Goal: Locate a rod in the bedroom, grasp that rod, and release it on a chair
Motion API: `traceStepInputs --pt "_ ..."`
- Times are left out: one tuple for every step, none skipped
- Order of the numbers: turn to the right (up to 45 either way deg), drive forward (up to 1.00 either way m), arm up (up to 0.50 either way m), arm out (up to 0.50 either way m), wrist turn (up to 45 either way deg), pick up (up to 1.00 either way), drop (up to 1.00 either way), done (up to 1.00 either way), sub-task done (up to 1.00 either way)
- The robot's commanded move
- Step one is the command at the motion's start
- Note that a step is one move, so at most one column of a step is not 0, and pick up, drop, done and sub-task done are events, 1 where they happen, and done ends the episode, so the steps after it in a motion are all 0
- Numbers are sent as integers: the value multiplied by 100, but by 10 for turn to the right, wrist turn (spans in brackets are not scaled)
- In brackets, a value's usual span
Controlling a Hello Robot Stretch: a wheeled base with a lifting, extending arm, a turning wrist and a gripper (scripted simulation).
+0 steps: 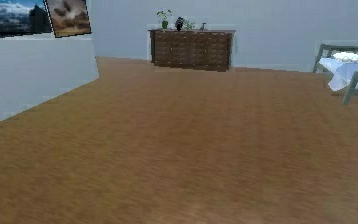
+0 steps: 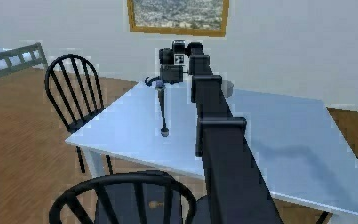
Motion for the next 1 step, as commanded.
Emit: traceStepInputs --pt "0 0 0 0 -450 0 0 0 0"
